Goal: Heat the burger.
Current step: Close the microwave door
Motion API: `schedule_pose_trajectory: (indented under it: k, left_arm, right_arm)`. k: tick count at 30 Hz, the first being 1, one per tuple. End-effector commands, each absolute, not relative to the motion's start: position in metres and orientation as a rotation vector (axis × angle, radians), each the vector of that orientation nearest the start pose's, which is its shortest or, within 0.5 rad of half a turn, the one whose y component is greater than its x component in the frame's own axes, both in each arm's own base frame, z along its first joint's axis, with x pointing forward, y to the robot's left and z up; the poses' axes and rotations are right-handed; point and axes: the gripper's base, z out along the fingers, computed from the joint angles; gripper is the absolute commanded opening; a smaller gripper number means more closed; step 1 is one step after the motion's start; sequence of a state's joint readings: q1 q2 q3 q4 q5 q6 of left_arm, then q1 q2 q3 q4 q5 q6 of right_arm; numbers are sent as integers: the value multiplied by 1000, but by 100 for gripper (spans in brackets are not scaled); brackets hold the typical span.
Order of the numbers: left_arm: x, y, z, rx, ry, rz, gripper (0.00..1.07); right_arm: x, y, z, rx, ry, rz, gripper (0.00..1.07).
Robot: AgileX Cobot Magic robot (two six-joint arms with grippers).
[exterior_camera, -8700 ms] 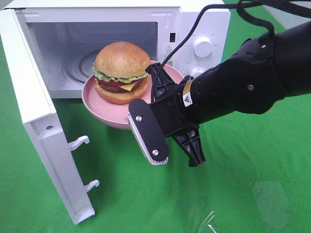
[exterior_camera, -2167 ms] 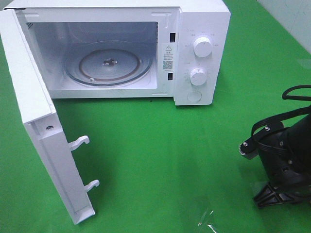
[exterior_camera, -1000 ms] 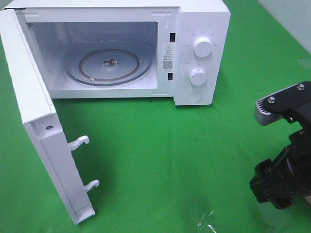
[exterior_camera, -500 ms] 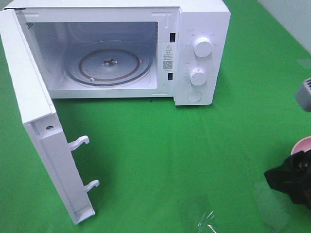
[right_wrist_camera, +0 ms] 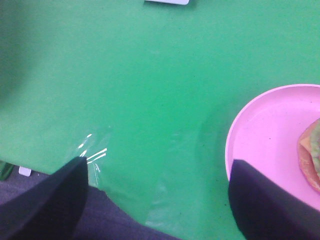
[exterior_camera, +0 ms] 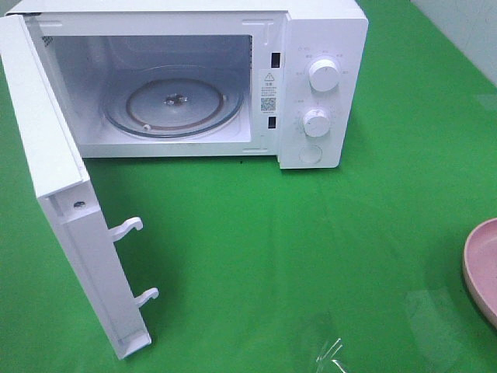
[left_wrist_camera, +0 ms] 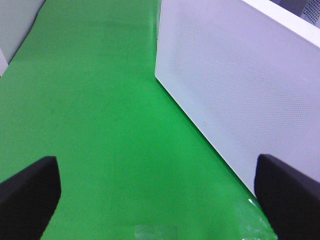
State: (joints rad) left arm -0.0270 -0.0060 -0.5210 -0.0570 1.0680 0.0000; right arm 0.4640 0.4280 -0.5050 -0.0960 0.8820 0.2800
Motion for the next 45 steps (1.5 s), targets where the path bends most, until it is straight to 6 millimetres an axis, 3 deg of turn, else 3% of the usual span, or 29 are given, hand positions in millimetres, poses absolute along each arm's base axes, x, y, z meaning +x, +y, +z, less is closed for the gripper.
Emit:
schedule_pose_trajectory:
  k: [1, 7, 16, 45]
  left_arm:
    - [-9, -4, 282, 30, 2026, -82, 98]
    - [-9, -4, 282, 30, 2026, -82, 98]
    - [-9, -4, 282, 30, 2026, -82, 98]
    - [-9, -4, 282, 30, 2026, -82, 98]
  right_arm:
    - [57, 20, 283, -230, 2245, 263, 76]
    - [22, 0, 291, -151, 2029, 101, 76]
    - [-5, -5, 283, -48, 1918, 31, 76]
    - [-4, -5, 283, -51, 1920, 31, 76]
